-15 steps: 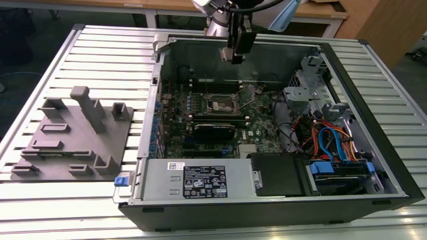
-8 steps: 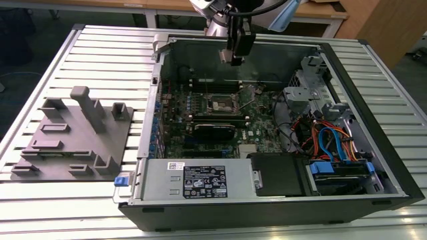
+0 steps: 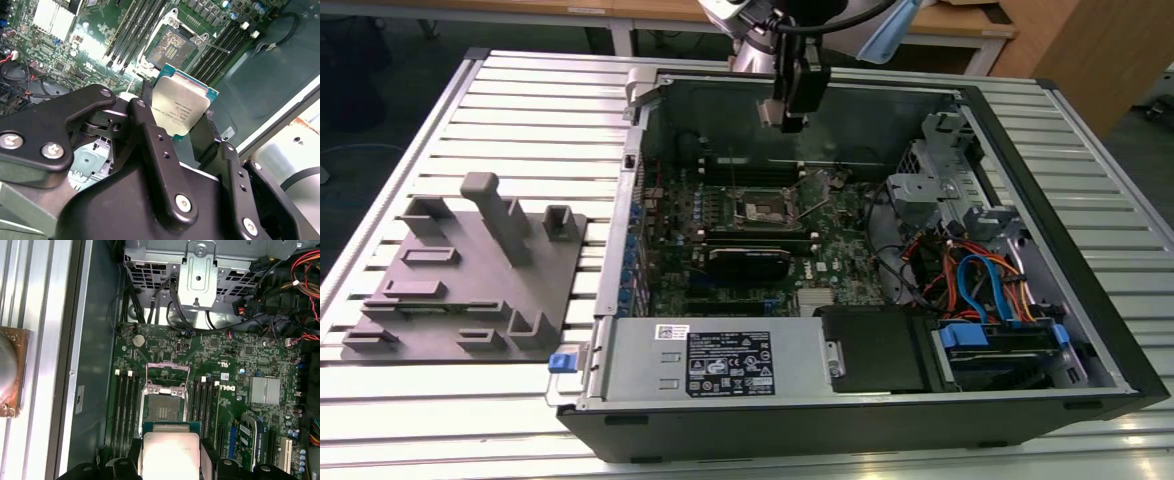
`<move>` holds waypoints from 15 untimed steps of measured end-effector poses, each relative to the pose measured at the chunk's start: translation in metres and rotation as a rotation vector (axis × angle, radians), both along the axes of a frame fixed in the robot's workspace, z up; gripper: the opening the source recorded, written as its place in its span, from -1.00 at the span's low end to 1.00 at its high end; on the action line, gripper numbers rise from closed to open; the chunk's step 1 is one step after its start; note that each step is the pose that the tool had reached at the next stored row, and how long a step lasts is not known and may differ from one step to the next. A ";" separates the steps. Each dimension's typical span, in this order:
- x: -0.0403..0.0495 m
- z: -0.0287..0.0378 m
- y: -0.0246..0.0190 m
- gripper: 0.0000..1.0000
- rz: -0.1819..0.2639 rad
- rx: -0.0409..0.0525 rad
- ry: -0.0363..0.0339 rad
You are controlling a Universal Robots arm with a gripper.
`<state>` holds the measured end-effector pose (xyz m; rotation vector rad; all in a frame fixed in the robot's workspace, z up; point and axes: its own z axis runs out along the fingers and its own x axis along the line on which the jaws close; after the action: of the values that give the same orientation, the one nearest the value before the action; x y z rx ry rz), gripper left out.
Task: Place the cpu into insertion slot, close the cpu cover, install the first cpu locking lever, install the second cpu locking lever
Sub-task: 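Place the cpu into insertion slot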
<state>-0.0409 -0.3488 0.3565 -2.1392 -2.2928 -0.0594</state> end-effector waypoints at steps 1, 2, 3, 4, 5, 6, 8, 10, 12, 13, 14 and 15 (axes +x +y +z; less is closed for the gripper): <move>-0.0001 -0.0005 0.0000 0.08 -0.001 0.0000 0.0038; -0.0001 -0.0010 0.0000 0.08 -0.003 0.0000 0.0079; -0.0001 -0.0015 0.0000 0.08 -0.004 -0.0001 0.0116; -0.0001 -0.0019 0.0000 0.08 -0.006 -0.0001 0.0136; -0.0001 -0.0023 0.0000 0.08 -0.008 -0.0002 0.0140; -0.0001 -0.0028 0.0000 0.08 -0.011 -0.0001 0.0141; -0.0001 -0.0035 0.0000 0.08 -0.023 -0.0001 0.0141; 0.0000 -0.0042 0.0000 0.08 -0.039 -0.0001 0.0141; -0.0001 -0.0045 0.0000 0.08 -0.053 -0.0001 0.0142; -0.0001 -0.0047 0.0000 0.08 -0.057 0.0000 0.0142; -0.0001 -0.0047 0.0000 0.08 -0.059 0.0001 0.0141; -0.0001 -0.0048 0.0000 0.08 -0.060 0.0000 0.0141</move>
<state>-0.0410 -0.3488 0.3517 -2.2007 -2.2212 -0.0444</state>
